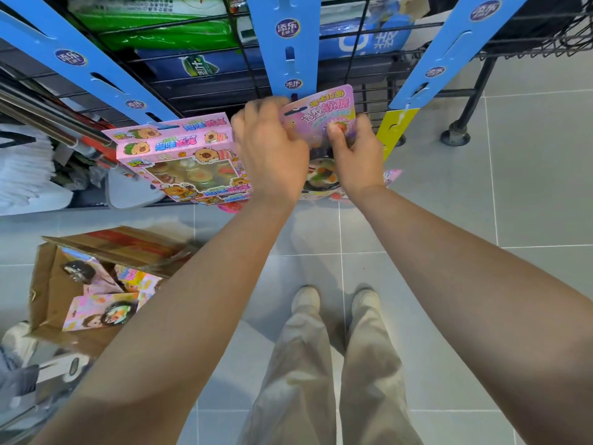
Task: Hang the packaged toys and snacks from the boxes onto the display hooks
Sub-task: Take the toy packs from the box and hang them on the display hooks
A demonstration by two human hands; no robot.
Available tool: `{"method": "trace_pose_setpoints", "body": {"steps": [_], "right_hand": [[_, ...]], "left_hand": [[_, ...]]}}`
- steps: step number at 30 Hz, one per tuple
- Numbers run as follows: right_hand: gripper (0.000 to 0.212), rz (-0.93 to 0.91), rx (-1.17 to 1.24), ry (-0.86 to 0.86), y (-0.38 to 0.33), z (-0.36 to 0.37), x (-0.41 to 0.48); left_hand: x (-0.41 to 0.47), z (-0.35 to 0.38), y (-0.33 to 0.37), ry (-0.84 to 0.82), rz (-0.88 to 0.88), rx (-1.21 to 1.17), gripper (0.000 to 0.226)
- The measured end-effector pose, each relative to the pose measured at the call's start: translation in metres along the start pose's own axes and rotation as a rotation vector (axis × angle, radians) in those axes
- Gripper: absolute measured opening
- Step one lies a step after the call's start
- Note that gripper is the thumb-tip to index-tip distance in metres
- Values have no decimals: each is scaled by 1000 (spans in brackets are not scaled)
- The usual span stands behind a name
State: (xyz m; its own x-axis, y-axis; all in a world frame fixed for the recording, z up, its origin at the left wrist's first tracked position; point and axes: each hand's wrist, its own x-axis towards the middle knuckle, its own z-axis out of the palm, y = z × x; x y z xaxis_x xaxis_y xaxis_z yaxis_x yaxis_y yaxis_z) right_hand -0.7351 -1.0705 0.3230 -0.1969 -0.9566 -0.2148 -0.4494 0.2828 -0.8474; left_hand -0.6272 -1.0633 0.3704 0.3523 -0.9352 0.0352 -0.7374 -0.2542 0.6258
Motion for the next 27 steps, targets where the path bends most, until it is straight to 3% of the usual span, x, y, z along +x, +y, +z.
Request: {"method": "trace_pose_setpoints", "body": {"steps": [3, 7, 11, 17, 20, 23, 25, 27], "right_hand": [[32, 18, 11, -36, -2, 4, 2], [34, 64, 12, -61, -1, 8, 5], [34, 142, -38, -51, 1, 9, 5], [65, 390, -291, -99, -9, 14, -3], [65, 400, -320, -156, -21, 26, -27], [81, 406, -296, -223, -36, 48, -59], [88, 366, -312, -371, -50, 69, -87], [81, 288, -341, -513, -65, 97, -117]], "left_hand": [[-10, 4, -20, 56, 76, -213, 43], [-20, 2, -48, 80, 239, -172, 45], [-21, -5, -60, -64, 211, -61, 52], [-43, -27, -75, -97, 155, -78, 51], [-63, -51, -82, -74, -34, -111, 48], [-83, -73, -103, -85, -255, -205, 48], [-96, -95, -122, -115, -389, -251, 51], [-112, -117, -144, -126, -499, -229, 50]]}}
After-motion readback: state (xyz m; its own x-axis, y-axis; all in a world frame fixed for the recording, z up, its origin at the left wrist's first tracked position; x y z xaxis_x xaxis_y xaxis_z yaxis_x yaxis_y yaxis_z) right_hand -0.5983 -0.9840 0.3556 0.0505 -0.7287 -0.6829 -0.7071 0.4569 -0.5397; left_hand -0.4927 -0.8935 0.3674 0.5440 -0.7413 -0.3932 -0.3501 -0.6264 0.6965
